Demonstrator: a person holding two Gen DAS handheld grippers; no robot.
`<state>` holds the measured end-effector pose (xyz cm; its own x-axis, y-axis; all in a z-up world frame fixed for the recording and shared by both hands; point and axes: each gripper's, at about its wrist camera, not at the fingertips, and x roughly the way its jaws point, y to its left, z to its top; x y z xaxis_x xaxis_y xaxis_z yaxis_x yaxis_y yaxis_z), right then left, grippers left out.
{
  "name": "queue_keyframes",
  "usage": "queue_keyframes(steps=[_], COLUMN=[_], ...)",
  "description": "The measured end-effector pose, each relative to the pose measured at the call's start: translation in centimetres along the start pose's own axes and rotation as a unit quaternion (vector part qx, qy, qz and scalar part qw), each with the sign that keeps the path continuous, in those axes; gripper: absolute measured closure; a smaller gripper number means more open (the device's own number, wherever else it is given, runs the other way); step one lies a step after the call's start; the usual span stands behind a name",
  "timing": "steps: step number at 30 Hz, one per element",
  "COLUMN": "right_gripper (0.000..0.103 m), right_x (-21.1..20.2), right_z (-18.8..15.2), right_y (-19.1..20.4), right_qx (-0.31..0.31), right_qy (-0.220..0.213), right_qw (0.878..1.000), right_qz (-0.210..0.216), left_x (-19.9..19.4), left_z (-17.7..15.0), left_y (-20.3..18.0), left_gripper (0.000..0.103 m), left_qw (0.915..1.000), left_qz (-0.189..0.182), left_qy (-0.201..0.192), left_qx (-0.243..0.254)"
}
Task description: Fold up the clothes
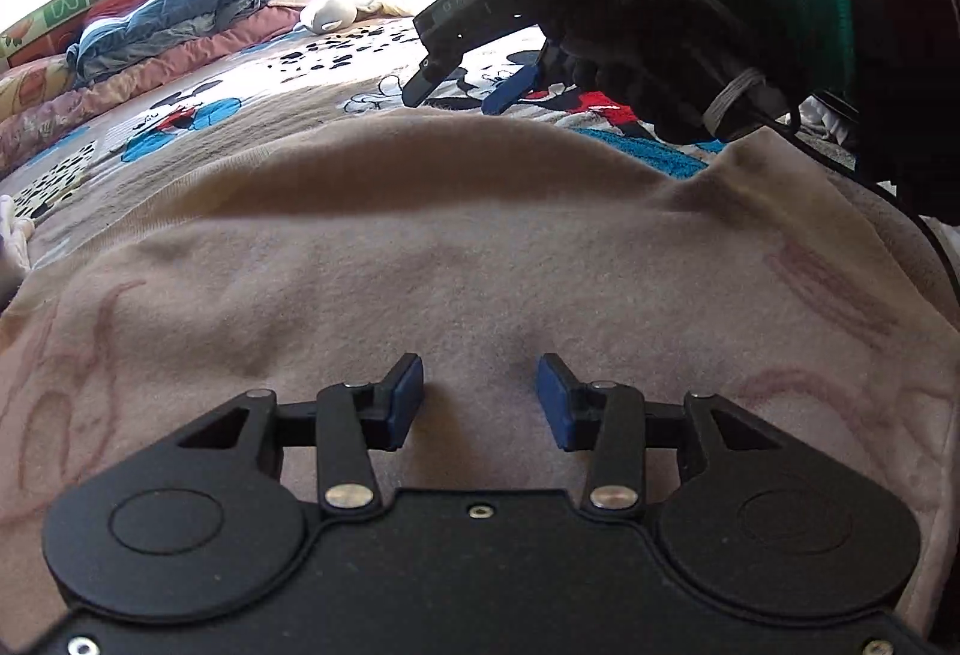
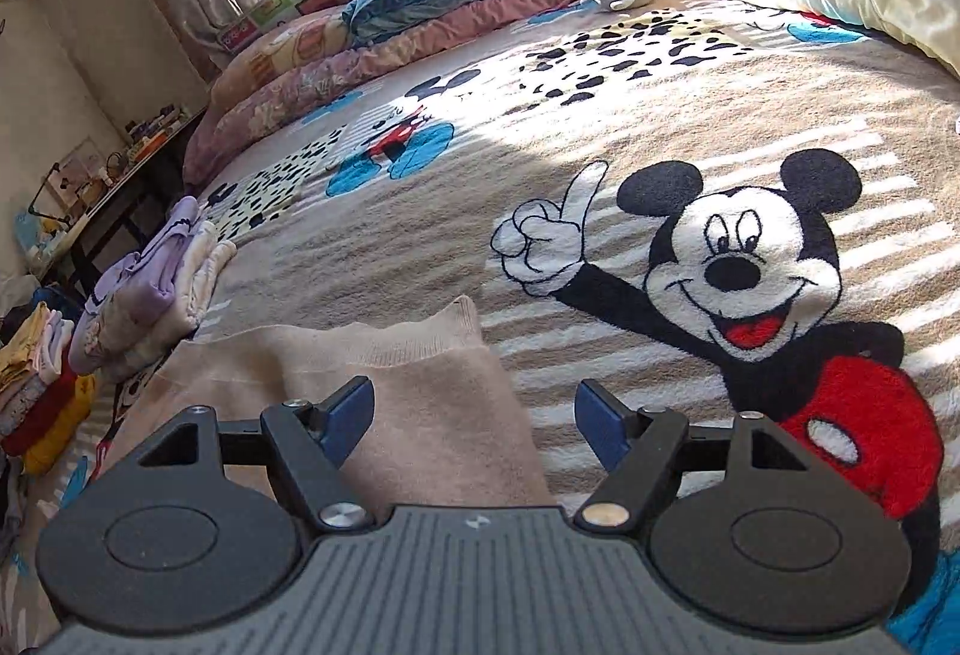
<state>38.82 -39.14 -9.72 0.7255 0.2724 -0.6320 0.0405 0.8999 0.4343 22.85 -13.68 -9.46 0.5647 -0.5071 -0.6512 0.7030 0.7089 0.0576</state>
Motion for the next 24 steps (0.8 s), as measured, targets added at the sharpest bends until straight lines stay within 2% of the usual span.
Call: queue_keyframes(steps=[3, 5, 8, 9, 10, 11, 17, 24], right_gripper=[0.036, 0.037, 0.047, 0.063, 0.087, 0.092, 0.093, 0.095], right_x=[3.8, 4.9, 6.0, 6.2, 6.4, 6.4, 4.6, 5.5], right_z=[0.8, 1.1, 1.6, 1.7, 1.6, 1.6, 3.0, 4.0], right_y=[-1.9, -2.7, -3.4, -3.4, -3.3, -3.0, -3.3, -4.1], right_qx=[0.032, 0.059, 0.102, 0.108, 0.104, 0.097, 0.100, 0.071], right_qy=[0.046, 0.041, 0.048, 0.050, 0.052, 0.052, 0.009, 0.011], right_qw=[0.998, 0.996, 0.989, 0.987, 0.987, 0.987, 0.989, 0.996], right_qz=[0.022, 0.045, 0.095, 0.105, 0.112, 0.118, 0.110, 0.058], left_x=[0.2, 0.3, 0.4, 0.4, 0.4, 0.4, 0.4, 0.4], left_z=[0.0, 0.0, 0.0, 0.0, 0.0, 0.0, -0.2, -0.3], left_y=[0.9, 0.9, 0.8, 0.9, 1.0, 1.0, 1.7, 1.8], left_gripper=[0.060, 0.060, 0.059, 0.059, 0.059, 0.059, 0.059, 0.059], left_qw=[0.9996, 0.9994, 0.9994, 0.9994, 0.9993, 0.9991, 0.9975, 0.9970], left_qz=[-0.014, -0.016, -0.016, -0.017, -0.018, -0.020, -0.040, -0.048], left_qy=[0.003, 0.003, 0.003, 0.003, 0.003, 0.003, 0.007, 0.009], left_qx=[-0.026, -0.029, -0.030, -0.031, -0.033, -0.036, -0.058, -0.061])
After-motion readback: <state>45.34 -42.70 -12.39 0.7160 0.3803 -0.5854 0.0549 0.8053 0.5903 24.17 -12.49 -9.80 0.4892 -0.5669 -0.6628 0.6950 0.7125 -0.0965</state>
